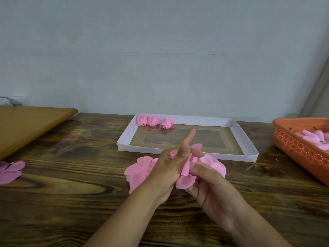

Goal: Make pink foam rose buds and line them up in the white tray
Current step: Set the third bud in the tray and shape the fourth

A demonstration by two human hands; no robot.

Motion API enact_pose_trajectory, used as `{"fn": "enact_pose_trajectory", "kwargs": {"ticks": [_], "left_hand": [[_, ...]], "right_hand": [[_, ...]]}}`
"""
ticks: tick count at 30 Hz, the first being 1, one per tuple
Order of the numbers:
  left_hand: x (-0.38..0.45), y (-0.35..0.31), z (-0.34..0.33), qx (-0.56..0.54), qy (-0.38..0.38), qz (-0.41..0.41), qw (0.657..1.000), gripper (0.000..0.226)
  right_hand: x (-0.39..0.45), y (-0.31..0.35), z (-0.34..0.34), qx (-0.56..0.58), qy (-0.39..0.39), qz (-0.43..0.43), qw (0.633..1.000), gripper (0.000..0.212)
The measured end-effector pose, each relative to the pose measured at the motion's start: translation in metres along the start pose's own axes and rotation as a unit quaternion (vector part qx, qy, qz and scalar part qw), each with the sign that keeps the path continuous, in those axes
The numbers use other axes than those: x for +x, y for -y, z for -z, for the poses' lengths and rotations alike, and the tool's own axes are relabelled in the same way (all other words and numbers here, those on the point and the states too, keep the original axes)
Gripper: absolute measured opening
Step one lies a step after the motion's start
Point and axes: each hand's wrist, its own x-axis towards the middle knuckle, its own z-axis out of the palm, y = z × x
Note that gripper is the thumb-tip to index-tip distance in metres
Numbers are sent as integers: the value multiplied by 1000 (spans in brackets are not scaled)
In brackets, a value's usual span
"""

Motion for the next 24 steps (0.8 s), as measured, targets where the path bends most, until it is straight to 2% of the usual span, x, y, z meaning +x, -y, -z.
{"fn": "enact_pose_trajectory", "kwargs": {"ticks": [16, 22, 24], "left_hand": [[2, 2, 2, 19, -8, 2, 1000, 69], [5, 4, 10, 63, -17, -13, 998, 80], [6, 3, 13, 87, -29, -12, 996, 84]], "right_hand": [[2, -6, 2, -5, 40, 26, 999, 32], [4, -7, 7, -34, 8, 46, 998, 27], [5, -4, 8, -59, -4, 52, 997, 32]]}}
